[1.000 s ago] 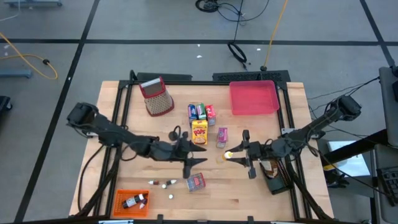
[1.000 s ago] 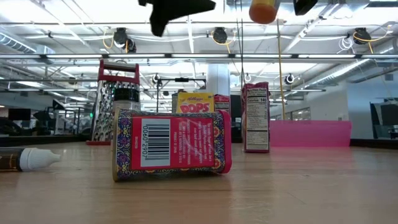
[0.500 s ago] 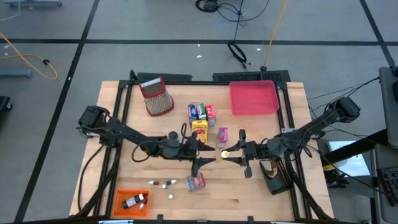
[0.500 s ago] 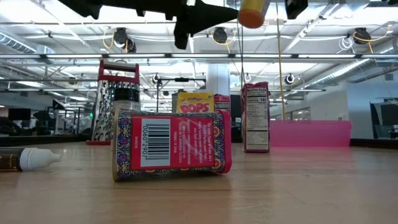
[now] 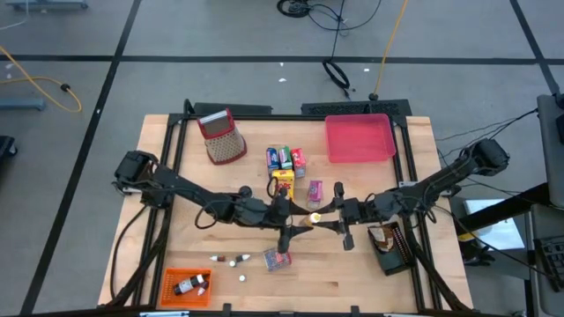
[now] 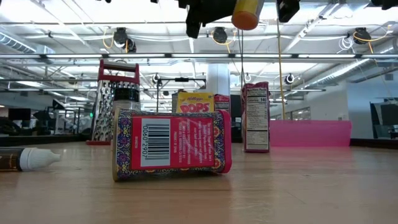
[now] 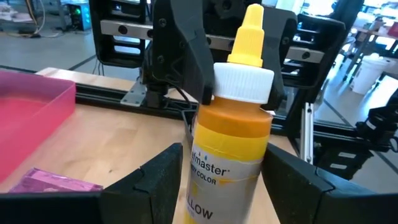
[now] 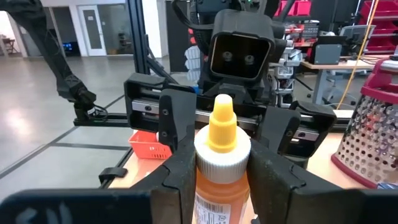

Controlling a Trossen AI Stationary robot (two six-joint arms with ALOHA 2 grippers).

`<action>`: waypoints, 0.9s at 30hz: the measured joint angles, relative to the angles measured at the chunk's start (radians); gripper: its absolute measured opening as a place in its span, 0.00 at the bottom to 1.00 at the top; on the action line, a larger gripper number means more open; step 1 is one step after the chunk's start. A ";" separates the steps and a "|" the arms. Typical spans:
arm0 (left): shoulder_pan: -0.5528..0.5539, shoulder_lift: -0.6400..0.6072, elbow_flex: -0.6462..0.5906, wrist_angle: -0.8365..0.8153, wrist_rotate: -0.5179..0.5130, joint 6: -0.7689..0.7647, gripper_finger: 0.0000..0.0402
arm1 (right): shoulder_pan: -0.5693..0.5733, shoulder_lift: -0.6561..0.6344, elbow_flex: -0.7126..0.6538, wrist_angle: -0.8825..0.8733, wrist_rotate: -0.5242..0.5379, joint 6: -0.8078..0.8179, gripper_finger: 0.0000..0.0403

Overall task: Pick & Place Kitchen Items
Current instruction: Put the large yellow food coloring bottle into the orange bin

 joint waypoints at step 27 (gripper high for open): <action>0.001 0.000 0.000 0.002 0.023 0.000 0.24 | 0.000 0.000 0.000 -0.008 -0.004 0.000 0.27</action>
